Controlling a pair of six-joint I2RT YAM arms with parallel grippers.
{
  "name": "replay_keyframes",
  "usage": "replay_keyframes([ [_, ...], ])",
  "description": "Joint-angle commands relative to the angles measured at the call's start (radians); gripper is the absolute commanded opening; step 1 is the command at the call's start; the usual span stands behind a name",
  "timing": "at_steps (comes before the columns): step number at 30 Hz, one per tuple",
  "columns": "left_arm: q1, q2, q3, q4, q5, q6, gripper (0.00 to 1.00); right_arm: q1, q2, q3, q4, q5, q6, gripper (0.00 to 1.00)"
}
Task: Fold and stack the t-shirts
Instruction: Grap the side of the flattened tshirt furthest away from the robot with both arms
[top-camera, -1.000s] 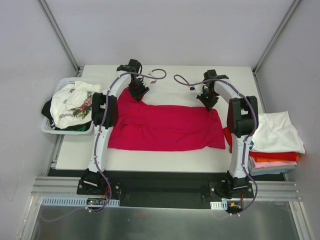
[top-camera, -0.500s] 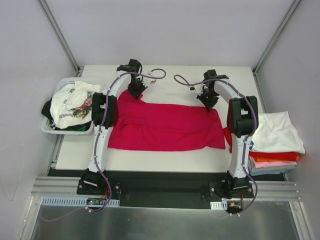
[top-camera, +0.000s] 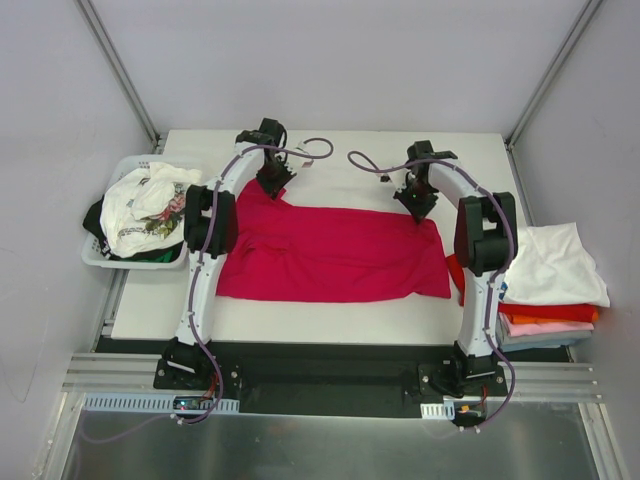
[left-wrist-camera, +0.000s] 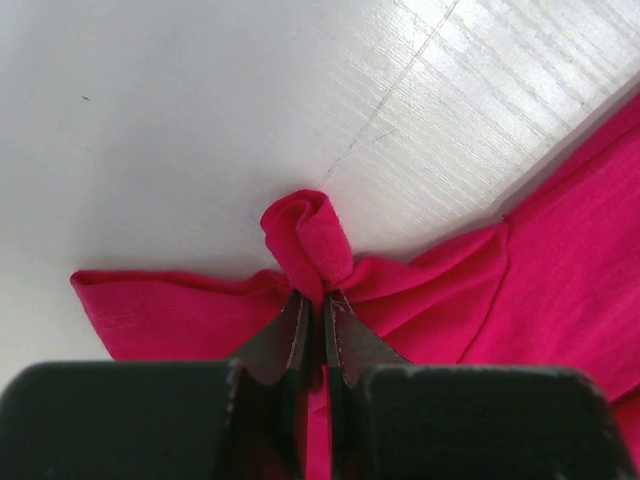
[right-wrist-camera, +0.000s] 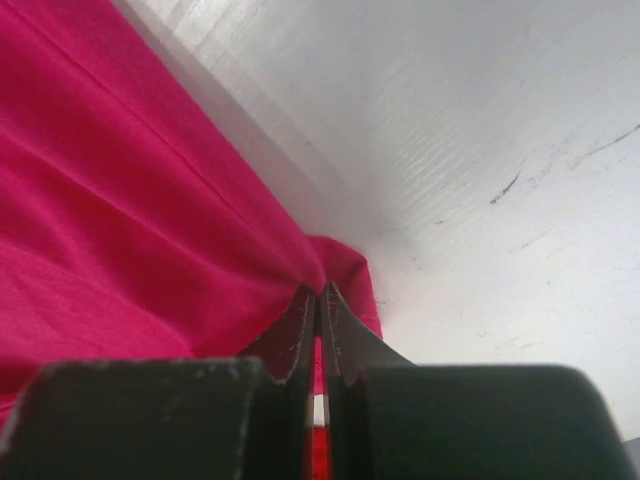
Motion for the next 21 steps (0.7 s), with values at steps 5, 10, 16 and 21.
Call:
replay_keyframes([
  [5,-0.004,-0.127,-0.027,0.014,-0.080,-0.056,0.00,-0.002,-0.145,-0.032,-0.011,0.022,0.014,0.01],
  [10,-0.015,-0.194,-0.078,0.020,-0.101,-0.073,0.00,0.006,-0.176,-0.046,-0.017,0.020,0.019,0.01],
  [16,-0.048,-0.280,-0.165,0.028,-0.129,-0.093,0.00,0.026,-0.213,-0.091,-0.022,0.020,0.023,0.01],
  [21,-0.071,-0.369,-0.280,0.033,-0.156,-0.107,0.00,0.040,-0.265,-0.149,-0.014,0.022,0.029,0.01],
])
